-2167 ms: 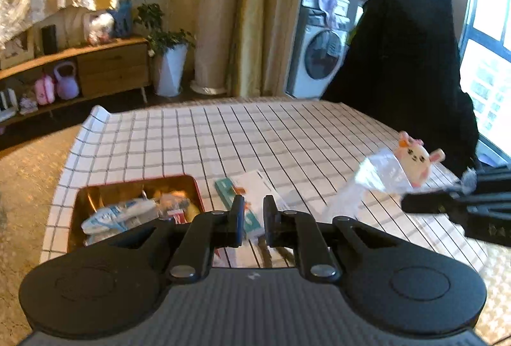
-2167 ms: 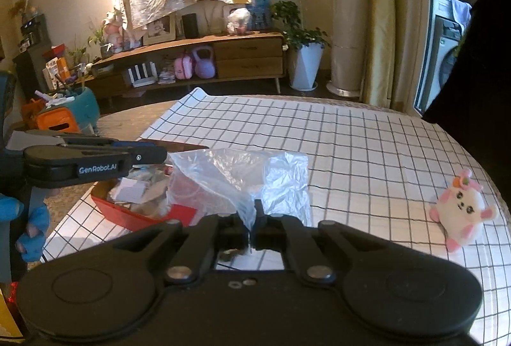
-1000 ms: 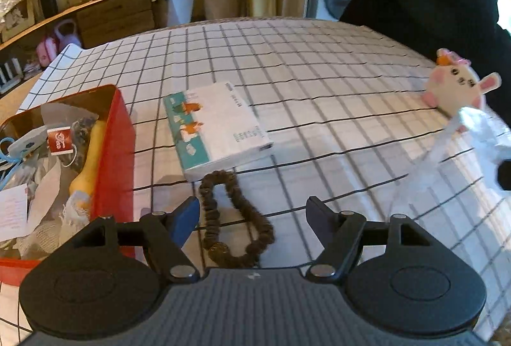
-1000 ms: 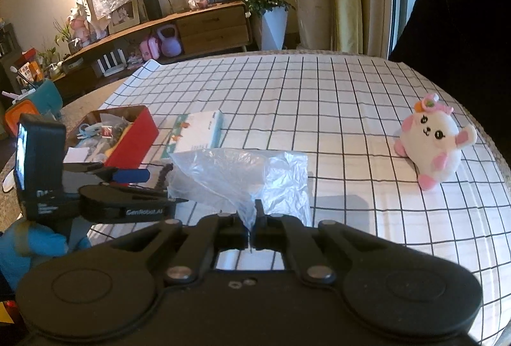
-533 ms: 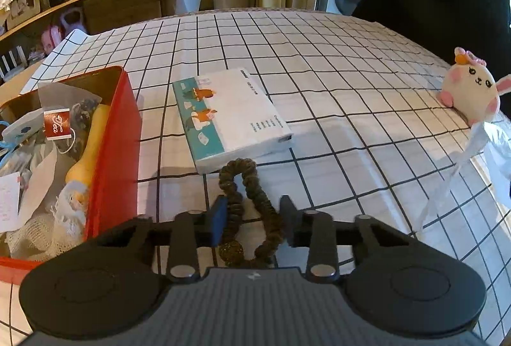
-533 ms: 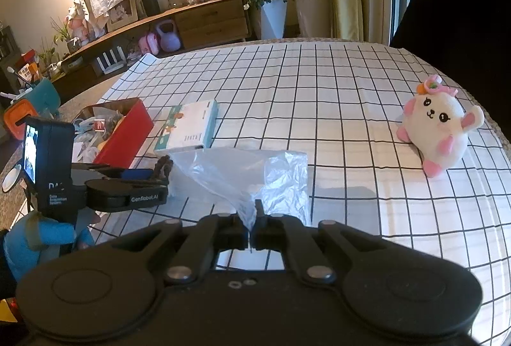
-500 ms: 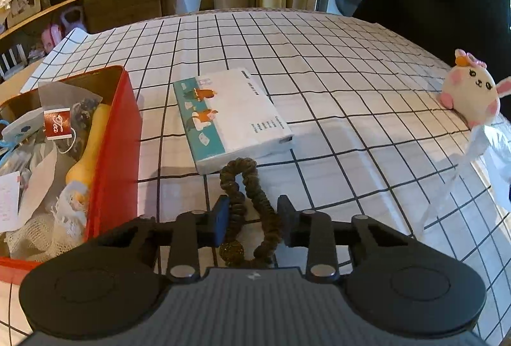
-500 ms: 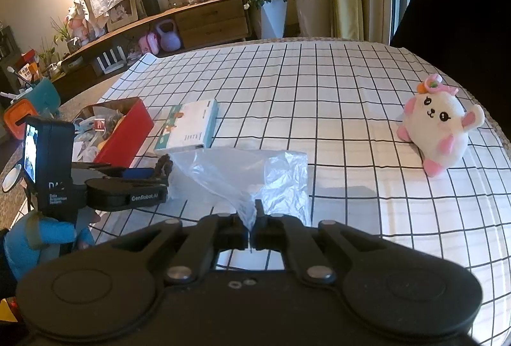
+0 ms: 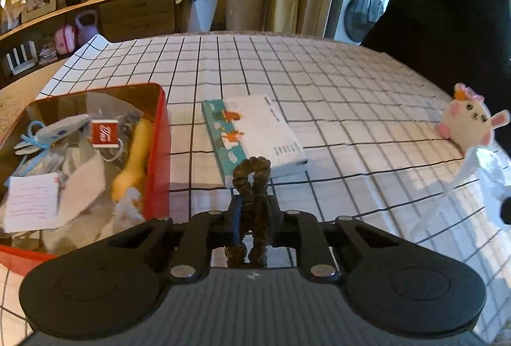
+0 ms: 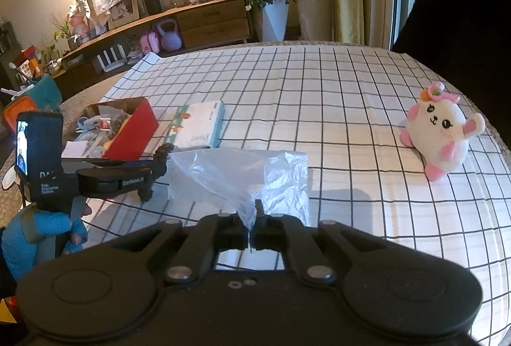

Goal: Organize soft objects
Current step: 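Carry the hair tie and plastic bag over the tin box with both tools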

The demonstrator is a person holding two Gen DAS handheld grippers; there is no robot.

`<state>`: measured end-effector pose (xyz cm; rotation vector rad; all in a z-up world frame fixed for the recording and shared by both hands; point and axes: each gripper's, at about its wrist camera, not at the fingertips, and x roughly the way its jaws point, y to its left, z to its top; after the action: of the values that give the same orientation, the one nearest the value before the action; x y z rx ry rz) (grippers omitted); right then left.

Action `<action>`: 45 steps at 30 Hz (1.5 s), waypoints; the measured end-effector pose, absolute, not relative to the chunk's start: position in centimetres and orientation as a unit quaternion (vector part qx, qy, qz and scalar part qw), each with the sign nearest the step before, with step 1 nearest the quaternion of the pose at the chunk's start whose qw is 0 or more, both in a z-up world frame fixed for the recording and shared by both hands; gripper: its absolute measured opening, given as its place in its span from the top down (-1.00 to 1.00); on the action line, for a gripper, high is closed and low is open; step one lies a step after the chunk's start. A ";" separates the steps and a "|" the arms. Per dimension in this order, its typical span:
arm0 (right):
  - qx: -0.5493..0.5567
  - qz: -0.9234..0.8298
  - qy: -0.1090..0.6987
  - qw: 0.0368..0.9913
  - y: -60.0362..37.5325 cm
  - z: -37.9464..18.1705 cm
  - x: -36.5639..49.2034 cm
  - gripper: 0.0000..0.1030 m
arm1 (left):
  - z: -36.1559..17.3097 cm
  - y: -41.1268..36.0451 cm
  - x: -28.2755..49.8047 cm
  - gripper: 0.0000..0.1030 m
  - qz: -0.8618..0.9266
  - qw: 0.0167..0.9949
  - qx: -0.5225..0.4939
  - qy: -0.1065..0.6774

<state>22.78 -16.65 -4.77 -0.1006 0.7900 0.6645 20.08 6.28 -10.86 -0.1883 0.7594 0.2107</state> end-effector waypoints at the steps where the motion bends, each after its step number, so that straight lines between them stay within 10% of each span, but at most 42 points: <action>1: -0.049 0.319 0.374 0.869 -16.5 -4.5 22.6 0.98 | -10.4 6.3 19.7 0.71 0.102 0.919 -0.091 0.369; 45: -0.140 0.420 0.348 0.826 7.1 -1.7 19.7 0.96 | -2.1 24.5 13.3 0.71 0.142 0.914 -0.102 0.367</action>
<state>19.72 7.07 -1.66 -0.2977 0.7392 0.8919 13.34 24.55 -2.05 -0.2104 0.7556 0.2934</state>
